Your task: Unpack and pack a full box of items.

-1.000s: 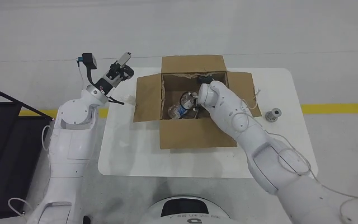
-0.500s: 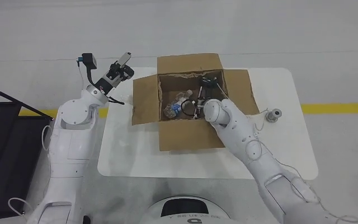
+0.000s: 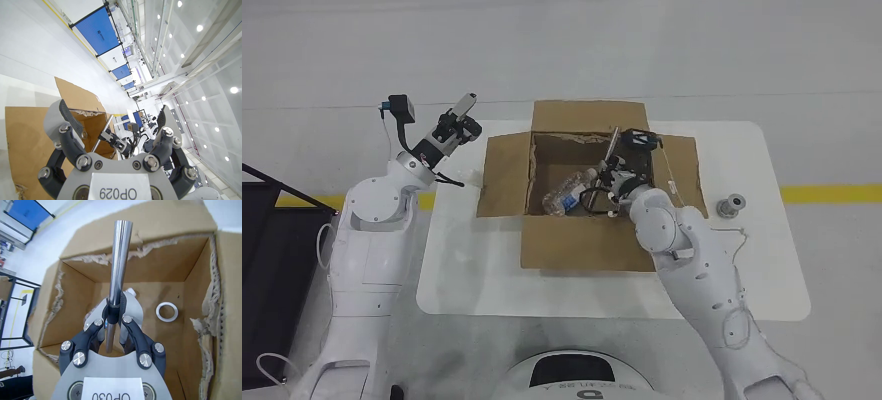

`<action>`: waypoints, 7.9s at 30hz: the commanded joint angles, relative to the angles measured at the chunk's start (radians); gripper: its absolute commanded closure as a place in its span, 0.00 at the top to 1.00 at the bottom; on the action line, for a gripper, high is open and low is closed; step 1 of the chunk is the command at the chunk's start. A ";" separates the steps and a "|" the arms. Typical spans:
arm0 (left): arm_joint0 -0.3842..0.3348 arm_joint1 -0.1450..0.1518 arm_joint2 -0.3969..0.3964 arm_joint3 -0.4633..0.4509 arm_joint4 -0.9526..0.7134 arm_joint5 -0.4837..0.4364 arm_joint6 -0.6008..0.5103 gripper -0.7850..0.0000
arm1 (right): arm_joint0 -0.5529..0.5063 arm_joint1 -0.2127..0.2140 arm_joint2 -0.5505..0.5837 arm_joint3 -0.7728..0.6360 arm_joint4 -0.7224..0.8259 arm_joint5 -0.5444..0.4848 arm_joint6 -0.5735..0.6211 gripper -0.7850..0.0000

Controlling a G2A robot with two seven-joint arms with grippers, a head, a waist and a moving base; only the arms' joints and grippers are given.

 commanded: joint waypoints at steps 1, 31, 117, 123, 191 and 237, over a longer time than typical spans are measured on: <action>0.000 0.000 0.000 0.000 -0.001 0.000 0.000 1.00 | -0.034 0.006 0.040 -0.039 0.023 -0.043 -0.033 0.00; 0.000 0.000 0.000 0.000 -0.001 0.000 0.000 1.00 | -0.305 0.067 0.487 -0.069 0.568 -0.771 -0.046 0.00; 0.000 0.000 0.000 0.000 -0.001 0.000 0.000 1.00 | -0.162 0.223 0.730 0.713 0.871 -0.401 0.246 0.30; 0.000 0.000 0.000 0.000 -0.001 0.000 0.000 1.00 | -0.186 0.226 0.738 0.687 0.899 -0.424 0.249 0.29; 0.000 0.000 0.000 0.000 -0.001 0.000 0.000 1.00 | 0.117 0.214 0.046 -0.221 0.238 -0.233 0.519 1.00; 0.000 0.000 0.000 0.000 -0.001 0.000 0.000 1.00 | 0.611 0.013 -0.501 0.691 0.054 0.043 0.517 1.00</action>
